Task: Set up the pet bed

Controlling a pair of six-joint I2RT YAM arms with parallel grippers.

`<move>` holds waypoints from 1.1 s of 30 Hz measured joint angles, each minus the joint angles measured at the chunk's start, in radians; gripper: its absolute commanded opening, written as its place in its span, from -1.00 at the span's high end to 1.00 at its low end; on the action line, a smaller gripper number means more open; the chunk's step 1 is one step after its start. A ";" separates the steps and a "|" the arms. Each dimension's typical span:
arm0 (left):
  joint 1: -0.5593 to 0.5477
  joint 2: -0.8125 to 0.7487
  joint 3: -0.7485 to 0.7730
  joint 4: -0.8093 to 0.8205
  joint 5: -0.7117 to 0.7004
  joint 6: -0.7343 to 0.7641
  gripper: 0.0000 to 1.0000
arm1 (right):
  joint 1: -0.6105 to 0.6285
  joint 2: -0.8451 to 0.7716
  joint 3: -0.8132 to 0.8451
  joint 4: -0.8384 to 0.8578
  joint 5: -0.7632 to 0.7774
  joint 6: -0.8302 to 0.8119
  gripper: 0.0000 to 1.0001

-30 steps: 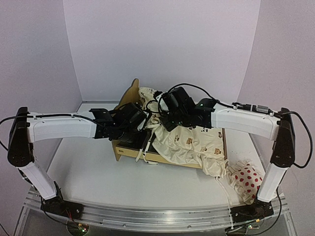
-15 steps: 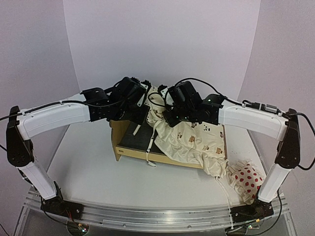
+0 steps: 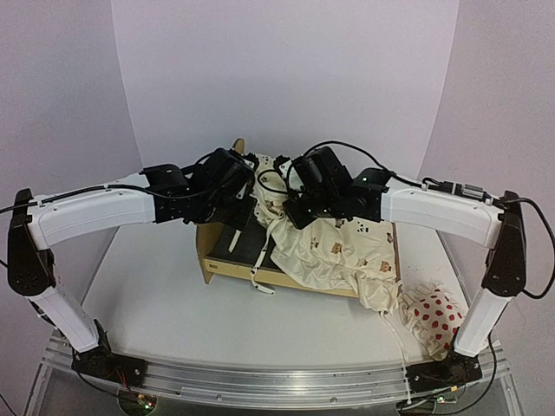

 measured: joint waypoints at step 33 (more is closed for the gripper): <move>0.021 -0.086 -0.202 0.032 0.048 -0.123 1.00 | 0.003 0.147 0.109 -0.072 0.005 0.048 1.00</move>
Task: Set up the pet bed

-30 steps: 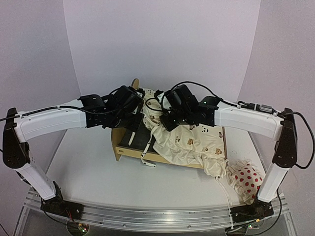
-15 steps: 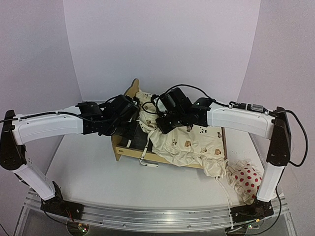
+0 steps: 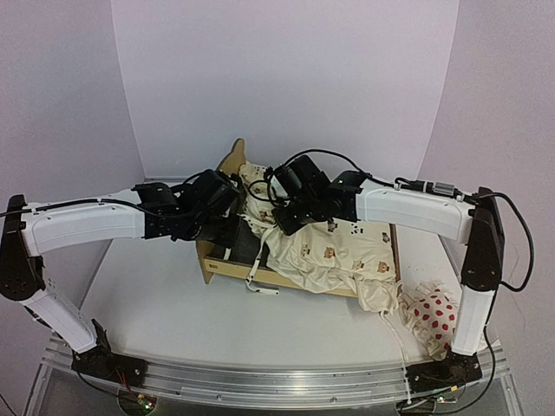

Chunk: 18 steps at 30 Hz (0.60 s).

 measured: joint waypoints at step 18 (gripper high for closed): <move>-0.002 0.009 0.037 0.038 0.164 -0.031 1.00 | 0.002 -0.002 -0.004 -0.005 0.090 -0.049 1.00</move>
